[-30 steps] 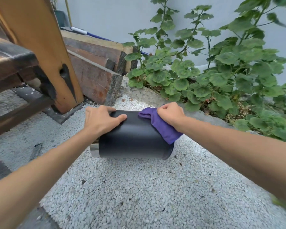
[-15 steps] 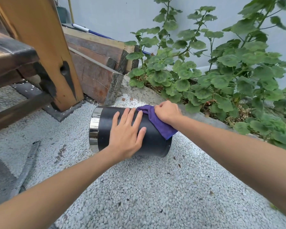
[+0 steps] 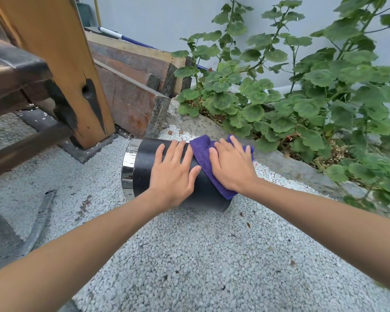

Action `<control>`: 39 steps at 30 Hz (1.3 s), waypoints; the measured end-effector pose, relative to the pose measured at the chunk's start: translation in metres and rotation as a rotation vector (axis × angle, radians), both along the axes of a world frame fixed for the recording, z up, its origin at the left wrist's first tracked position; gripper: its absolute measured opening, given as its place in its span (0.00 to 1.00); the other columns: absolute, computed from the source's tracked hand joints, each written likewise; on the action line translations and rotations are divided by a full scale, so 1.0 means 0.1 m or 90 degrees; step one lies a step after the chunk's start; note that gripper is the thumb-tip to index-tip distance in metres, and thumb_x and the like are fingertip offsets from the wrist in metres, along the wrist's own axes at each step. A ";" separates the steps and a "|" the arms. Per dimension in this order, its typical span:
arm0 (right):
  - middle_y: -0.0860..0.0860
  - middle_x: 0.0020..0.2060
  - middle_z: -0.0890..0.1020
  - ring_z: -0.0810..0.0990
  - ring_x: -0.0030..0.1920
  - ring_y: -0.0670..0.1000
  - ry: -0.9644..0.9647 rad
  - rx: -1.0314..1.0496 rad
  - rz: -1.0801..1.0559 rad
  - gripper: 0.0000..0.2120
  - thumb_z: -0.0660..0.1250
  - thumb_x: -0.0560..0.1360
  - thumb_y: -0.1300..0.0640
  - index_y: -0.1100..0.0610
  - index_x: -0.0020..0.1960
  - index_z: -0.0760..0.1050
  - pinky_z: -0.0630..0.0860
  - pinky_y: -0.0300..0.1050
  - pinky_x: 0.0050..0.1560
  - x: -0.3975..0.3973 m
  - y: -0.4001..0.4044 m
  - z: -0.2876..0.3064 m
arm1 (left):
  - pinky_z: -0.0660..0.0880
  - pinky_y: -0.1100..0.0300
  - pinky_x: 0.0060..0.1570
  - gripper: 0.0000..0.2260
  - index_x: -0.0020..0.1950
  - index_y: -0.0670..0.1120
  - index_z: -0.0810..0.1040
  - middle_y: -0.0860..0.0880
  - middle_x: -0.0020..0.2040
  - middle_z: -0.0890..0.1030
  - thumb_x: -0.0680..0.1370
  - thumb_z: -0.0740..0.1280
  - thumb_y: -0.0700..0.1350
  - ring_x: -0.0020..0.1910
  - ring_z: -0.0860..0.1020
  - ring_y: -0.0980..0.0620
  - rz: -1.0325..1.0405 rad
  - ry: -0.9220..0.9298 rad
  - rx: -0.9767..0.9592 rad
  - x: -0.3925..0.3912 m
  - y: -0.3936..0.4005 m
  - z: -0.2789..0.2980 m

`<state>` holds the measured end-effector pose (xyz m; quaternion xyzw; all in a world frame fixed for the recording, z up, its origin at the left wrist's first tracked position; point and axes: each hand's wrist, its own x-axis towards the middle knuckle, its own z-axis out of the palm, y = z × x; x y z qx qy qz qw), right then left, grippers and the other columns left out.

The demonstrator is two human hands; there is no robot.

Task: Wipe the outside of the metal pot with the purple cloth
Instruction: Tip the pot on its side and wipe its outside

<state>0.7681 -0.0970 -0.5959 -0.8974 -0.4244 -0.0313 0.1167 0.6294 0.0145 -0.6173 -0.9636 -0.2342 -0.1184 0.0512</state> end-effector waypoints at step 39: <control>0.58 0.82 0.49 0.63 0.74 0.64 -0.075 0.044 0.041 0.31 0.51 0.84 0.47 0.60 0.82 0.50 0.70 0.57 0.69 0.27 0.07 -0.19 | 0.45 0.36 0.75 0.28 0.81 0.50 0.52 0.47 0.82 0.52 0.81 0.44 0.54 0.81 0.48 0.45 -0.115 0.024 -0.002 0.62 0.41 0.05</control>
